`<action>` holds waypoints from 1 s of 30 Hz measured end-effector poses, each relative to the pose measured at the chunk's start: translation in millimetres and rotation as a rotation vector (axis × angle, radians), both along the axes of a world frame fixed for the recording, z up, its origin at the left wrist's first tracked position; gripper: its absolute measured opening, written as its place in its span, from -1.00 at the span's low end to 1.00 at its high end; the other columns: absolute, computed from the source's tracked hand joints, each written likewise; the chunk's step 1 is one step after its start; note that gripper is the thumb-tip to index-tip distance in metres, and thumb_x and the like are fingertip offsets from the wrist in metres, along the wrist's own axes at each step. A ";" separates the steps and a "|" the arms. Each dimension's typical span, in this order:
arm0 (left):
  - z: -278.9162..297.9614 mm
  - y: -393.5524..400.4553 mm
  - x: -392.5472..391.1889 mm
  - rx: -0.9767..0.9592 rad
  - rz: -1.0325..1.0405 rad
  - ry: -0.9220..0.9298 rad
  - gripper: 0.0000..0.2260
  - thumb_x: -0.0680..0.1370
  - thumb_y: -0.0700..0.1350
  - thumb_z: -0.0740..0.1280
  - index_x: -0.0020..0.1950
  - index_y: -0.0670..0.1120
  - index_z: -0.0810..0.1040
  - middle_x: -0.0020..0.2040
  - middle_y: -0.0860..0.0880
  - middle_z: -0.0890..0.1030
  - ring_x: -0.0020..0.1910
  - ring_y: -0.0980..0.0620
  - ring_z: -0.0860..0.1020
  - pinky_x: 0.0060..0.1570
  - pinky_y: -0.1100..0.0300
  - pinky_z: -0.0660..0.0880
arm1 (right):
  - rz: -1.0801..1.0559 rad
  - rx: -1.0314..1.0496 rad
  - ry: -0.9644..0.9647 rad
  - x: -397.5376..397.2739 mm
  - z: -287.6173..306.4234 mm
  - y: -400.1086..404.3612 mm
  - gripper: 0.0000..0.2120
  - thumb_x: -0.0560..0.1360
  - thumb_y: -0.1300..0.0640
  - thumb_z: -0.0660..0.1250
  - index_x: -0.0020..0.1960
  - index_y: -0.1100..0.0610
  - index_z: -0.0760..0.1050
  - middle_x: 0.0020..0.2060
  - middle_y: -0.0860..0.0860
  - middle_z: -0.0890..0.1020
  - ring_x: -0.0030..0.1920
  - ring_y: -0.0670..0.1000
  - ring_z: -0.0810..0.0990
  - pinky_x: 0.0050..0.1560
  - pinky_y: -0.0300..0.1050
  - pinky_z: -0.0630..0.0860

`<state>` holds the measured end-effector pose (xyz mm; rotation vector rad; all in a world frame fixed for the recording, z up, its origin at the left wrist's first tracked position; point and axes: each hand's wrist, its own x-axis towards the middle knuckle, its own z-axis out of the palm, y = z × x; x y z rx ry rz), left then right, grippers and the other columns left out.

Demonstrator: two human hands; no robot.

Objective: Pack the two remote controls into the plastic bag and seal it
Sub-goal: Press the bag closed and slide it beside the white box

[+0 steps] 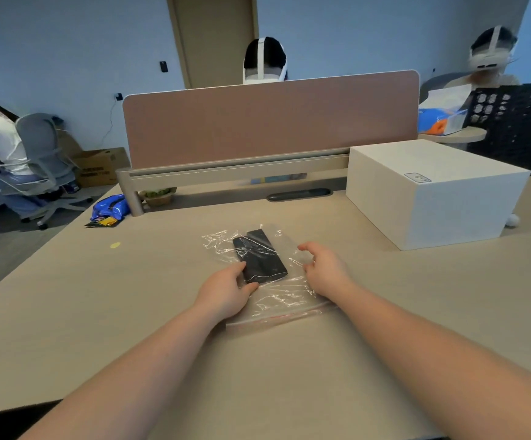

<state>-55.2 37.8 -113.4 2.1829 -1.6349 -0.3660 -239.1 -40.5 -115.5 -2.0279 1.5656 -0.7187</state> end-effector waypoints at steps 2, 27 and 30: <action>-0.8 -19.8 -9.8 0.002 -0.027 -0.004 -0.47 0.51 0.10 0.29 0.43 0.03 0.26 0.40 -0.03 0.44 0.35 -0.09 0.40 0.30 0.08 0.37 | -0.034 -0.043 0.007 -10.4 -2.3 -11.4 -0.58 0.51 0.25 0.19 0.31 -0.08 0.40 0.12 0.12 0.59 0.13 0.19 0.53 0.12 0.00 0.52; -12.8 -193.2 -88.6 -0.106 -0.063 -0.136 -0.60 0.48 0.23 0.23 0.04 -0.09 0.50 0.09 -0.15 0.62 0.10 -0.20 0.55 0.04 0.02 0.48 | -0.292 -0.289 0.479 -70.3 4.8 -126.4 -0.71 0.47 0.42 0.10 0.12 0.22 0.41 0.09 0.19 0.50 0.19 0.21 0.36 0.03 0.04 0.45; -14.7 -186.0 -88.2 -0.134 -0.074 -0.160 -0.61 0.49 0.21 0.20 0.03 -0.11 0.47 0.08 -0.17 0.61 0.10 -0.22 0.54 0.05 -0.01 0.48 | -0.271 -0.265 0.516 -70.5 4.3 -124.5 -0.73 0.49 0.40 0.11 0.15 0.23 0.39 0.14 0.19 0.44 0.23 0.20 0.33 0.07 0.03 0.46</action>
